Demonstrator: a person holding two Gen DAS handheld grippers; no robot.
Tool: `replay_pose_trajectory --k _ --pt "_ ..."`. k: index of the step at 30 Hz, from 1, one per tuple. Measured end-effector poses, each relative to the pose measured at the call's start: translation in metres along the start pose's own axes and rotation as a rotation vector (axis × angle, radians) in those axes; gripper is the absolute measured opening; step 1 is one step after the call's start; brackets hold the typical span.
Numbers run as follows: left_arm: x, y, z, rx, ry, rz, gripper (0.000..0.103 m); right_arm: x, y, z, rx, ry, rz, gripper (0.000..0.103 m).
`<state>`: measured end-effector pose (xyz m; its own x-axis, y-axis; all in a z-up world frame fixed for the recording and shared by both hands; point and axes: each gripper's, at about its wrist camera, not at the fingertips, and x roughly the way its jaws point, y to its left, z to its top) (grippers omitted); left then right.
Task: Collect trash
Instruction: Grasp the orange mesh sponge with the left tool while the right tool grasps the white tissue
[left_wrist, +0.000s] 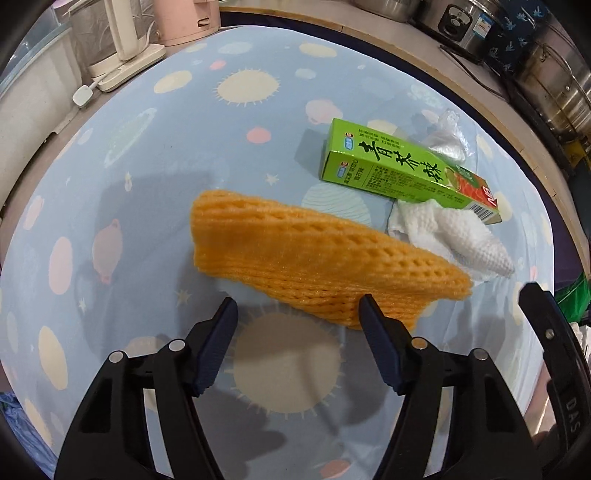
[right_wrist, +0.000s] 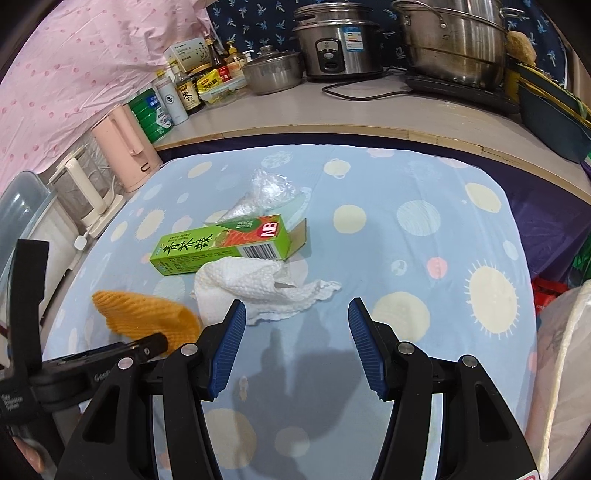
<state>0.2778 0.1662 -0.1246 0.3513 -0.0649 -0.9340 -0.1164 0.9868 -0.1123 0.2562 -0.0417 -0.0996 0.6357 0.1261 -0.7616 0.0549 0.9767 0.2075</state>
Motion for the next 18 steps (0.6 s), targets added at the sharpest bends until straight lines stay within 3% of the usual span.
replay_pose_trajectory --k 6,9,11,14,18 --pt "-0.002 0.001 -0.003 0.009 -0.013 -0.005 0.06 0.026 0.012 0.009 -0.039 0.019 0.012 0.054" --pt "-0.002 -0.003 0.001 0.02 -0.012 -0.03 0.047 0.04 0.015 0.009 -0.045 0.053 0.023 0.04" --pt "-0.002 -0.006 0.002 0.022 -0.002 -0.07 0.033 0.047 0.016 0.005 -0.046 0.082 0.034 0.02" --pt "-0.002 -0.008 0.003 0.027 -0.001 -0.104 0.023 0.047 0.016 -0.003 -0.045 0.096 0.047 0.01" --pt "-0.005 -0.01 0.002 0.028 -0.01 -0.135 0.011 0.035 0.014 -0.011 -0.044 0.095 0.056 0.006"
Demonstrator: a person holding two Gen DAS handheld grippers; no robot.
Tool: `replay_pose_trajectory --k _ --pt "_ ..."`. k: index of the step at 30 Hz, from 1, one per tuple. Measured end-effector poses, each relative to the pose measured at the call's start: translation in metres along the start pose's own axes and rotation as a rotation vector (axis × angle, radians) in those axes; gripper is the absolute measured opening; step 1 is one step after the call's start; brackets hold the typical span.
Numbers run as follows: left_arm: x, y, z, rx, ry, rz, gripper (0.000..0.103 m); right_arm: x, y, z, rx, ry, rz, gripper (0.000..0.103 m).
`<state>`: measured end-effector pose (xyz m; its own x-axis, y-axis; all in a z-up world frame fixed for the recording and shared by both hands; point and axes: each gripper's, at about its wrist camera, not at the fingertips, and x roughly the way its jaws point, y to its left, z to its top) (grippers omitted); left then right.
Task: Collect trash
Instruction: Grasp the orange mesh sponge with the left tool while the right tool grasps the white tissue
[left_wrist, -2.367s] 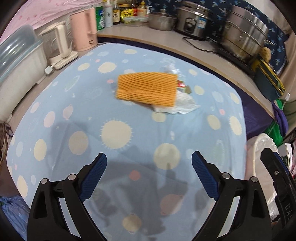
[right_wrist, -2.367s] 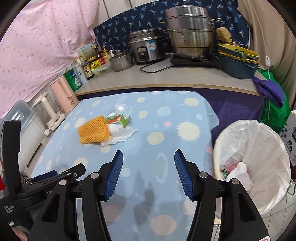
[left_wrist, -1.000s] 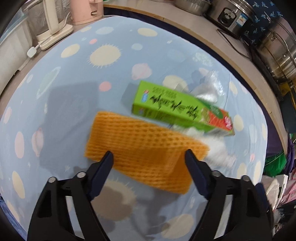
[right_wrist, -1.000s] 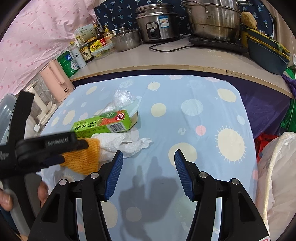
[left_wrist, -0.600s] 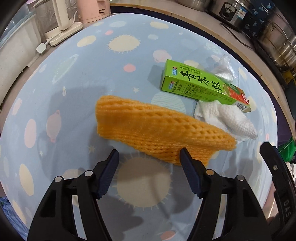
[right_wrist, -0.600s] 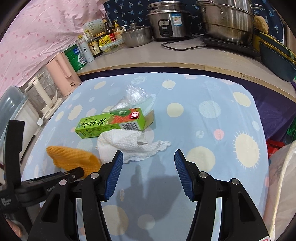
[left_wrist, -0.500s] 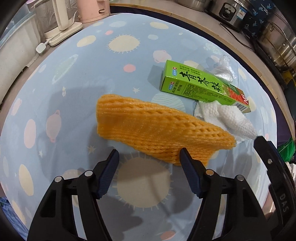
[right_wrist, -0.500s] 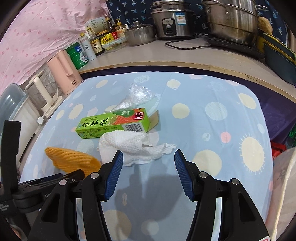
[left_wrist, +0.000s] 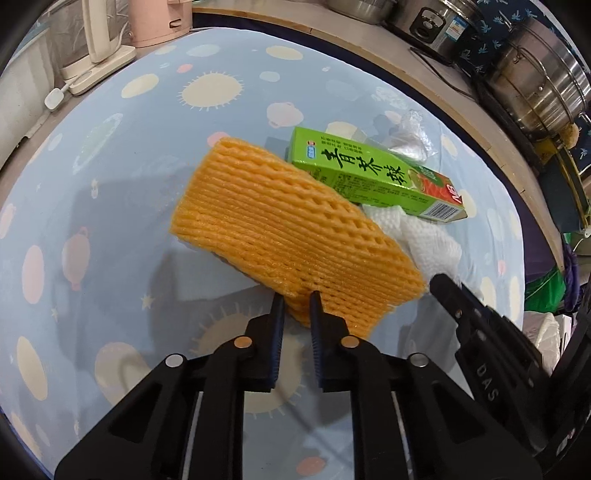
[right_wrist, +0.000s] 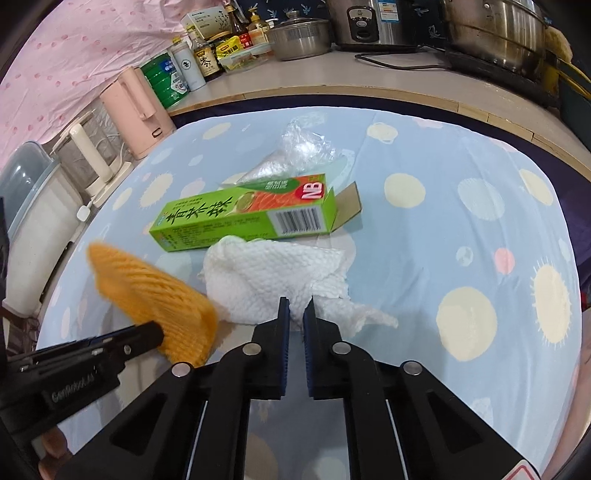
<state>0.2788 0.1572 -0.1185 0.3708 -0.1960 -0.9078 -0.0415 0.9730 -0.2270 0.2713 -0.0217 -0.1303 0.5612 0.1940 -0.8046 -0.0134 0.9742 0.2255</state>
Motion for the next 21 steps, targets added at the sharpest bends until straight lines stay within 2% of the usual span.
replay_pose_trajectory --k 9,21 --pt "-0.025 -0.015 -0.015 0.049 -0.028 -0.019 0.009 -0.045 -0.006 -0.02 0.025 -0.038 0.013 0.005" --pt "-0.069 -0.032 -0.06 0.107 -0.045 -0.024 0.009 -0.118 -0.015 -0.047 0.042 -0.109 0.022 0.005"
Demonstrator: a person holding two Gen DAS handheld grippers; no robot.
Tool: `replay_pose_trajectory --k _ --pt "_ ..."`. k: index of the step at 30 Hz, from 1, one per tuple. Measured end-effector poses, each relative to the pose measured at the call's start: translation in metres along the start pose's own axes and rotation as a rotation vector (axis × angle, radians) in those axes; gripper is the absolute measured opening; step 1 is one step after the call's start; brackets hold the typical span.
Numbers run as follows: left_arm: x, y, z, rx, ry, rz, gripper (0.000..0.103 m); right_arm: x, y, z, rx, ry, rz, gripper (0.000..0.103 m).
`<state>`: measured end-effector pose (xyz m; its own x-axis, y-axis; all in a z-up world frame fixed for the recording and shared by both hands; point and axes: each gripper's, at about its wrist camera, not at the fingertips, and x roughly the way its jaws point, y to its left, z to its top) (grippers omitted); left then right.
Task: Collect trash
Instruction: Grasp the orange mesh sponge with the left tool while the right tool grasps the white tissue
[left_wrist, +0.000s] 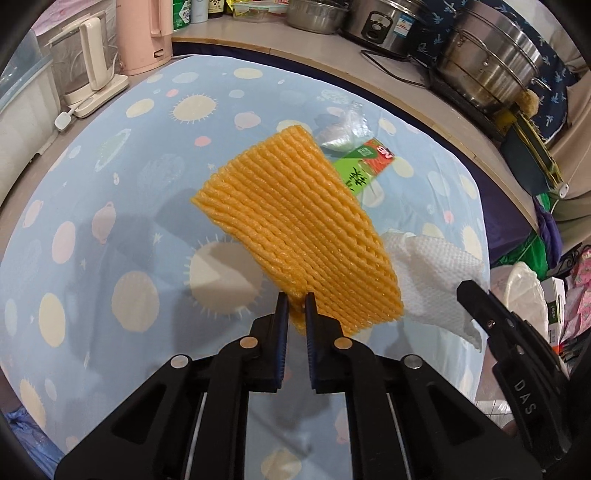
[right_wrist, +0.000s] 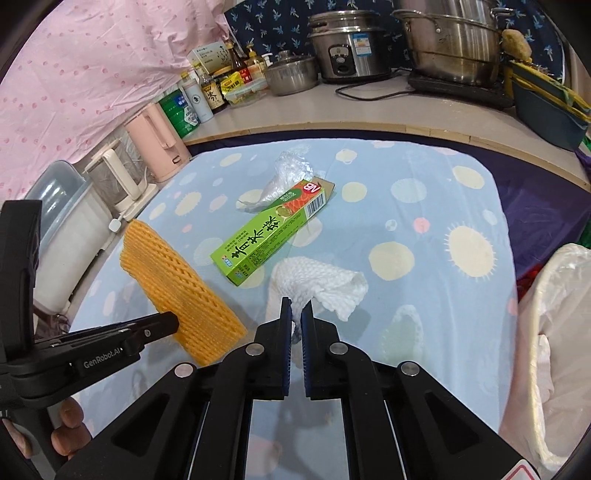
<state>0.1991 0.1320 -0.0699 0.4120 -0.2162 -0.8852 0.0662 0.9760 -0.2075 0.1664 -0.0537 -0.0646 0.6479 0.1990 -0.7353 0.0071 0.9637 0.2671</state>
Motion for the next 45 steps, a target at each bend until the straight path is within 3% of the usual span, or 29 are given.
replay_pose_trajectory --k 22,34,36,38,40,45 --pt "-0.056 -0.075 -0.064 0.156 -0.032 -0.028 0.009 -0.12 -0.05 -0.037 0.078 -0.154 -0.074 0.005" --pt "-0.068 -0.107 -0.075 0.219 -0.047 -0.037 0.009 -0.152 -0.079 -0.04 0.126 -0.203 -0.082 0.005" --pt "-0.068 -0.107 -0.076 0.22 -0.046 -0.033 0.009 -0.145 -0.081 -0.044 0.128 -0.176 -0.08 0.013" --pt "-0.067 -0.107 -0.078 0.22 -0.047 -0.024 0.009 -0.137 -0.082 -0.051 0.135 -0.164 -0.092 0.046" --pt "-0.065 -0.105 -0.08 0.22 -0.048 -0.009 0.009 -0.126 -0.083 -0.059 0.14 -0.144 -0.099 0.051" --pt "-0.057 -0.093 -0.084 0.204 -0.036 0.027 0.009 -0.082 -0.084 -0.079 0.147 -0.045 -0.093 0.051"
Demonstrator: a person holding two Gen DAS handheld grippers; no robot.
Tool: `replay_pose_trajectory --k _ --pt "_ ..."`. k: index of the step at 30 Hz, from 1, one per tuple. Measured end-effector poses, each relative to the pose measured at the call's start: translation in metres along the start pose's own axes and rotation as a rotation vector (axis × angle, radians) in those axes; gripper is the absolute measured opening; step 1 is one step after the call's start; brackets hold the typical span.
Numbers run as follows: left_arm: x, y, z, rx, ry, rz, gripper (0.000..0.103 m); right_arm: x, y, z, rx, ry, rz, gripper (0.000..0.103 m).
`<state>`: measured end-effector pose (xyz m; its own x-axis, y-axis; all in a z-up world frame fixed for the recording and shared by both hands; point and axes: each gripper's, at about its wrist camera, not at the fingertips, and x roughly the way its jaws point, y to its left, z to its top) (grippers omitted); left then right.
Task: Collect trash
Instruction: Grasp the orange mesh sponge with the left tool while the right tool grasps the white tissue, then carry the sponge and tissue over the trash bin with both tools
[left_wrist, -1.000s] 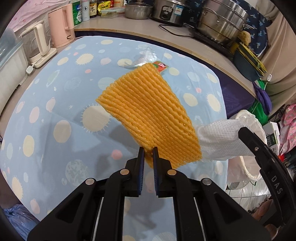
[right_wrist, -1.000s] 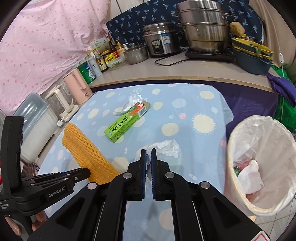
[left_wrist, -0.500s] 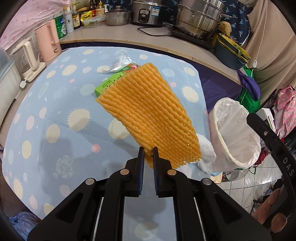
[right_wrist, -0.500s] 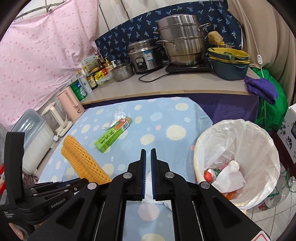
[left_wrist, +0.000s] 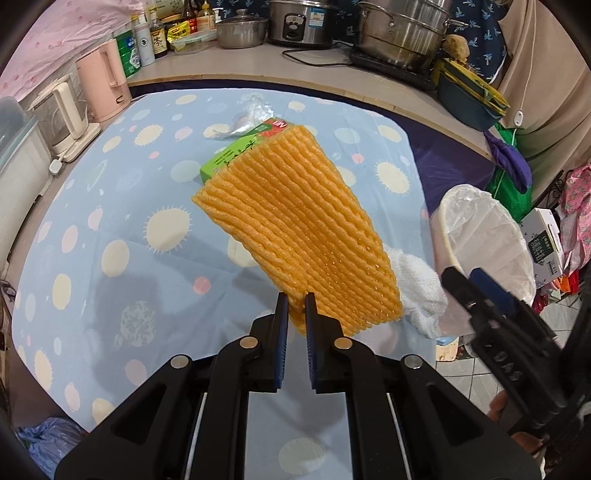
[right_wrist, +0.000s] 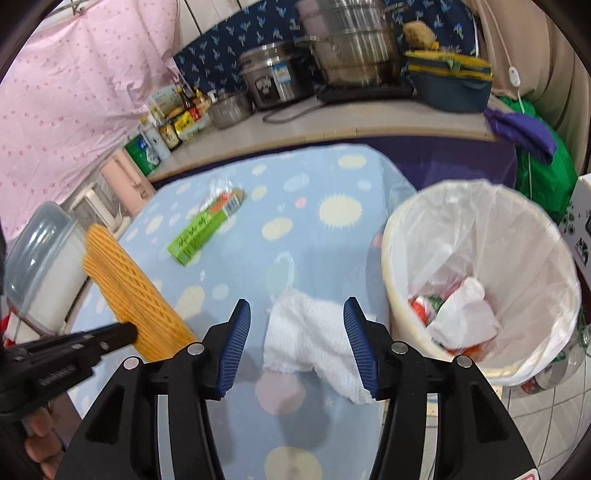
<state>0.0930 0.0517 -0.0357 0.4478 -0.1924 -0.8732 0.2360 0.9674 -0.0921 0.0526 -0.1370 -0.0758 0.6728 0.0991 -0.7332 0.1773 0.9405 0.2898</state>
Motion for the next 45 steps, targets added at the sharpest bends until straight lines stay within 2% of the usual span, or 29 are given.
replay_pose_trajectory --k 3,5,15,18,20,21,24,33,40,45 --pt "0.005 0.007 -0.005 -0.011 0.014 0.014 0.009 0.023 0.005 -0.01 -0.01 0.045 -0.002 0.052" --pt "0.008 0.012 -0.007 -0.022 0.024 0.018 0.009 0.035 0.008 -0.014 -0.019 0.058 -0.018 0.058" --pt "0.015 0.019 -0.011 -0.037 0.042 0.022 0.009 0.071 0.002 -0.021 -0.028 0.112 -0.056 0.058" --pt "0.018 0.019 -0.011 -0.038 0.049 0.019 0.009 0.074 -0.001 -0.021 -0.03 0.115 -0.076 0.043" --pt "0.019 0.017 -0.012 -0.034 0.052 0.019 0.009 0.073 -0.005 -0.02 -0.025 0.123 -0.068 0.021" --pt "0.02 0.017 -0.012 -0.034 0.053 0.017 0.009 0.073 -0.006 -0.019 -0.025 0.125 -0.067 0.017" --pt "0.021 0.014 -0.012 -0.028 0.056 0.014 0.009 0.065 -0.007 -0.017 -0.02 0.111 -0.06 0.012" --pt "0.011 0.001 -0.008 -0.006 0.035 -0.005 0.009 0.011 -0.002 0.005 -0.009 -0.012 -0.006 0.011" --pt "-0.005 -0.028 0.004 0.045 -0.011 -0.037 0.009 -0.041 -0.008 0.025 0.009 -0.116 -0.001 0.011" --pt "-0.016 -0.058 0.014 0.094 -0.045 -0.064 0.009 -0.071 -0.027 0.033 0.044 -0.172 -0.025 0.011"
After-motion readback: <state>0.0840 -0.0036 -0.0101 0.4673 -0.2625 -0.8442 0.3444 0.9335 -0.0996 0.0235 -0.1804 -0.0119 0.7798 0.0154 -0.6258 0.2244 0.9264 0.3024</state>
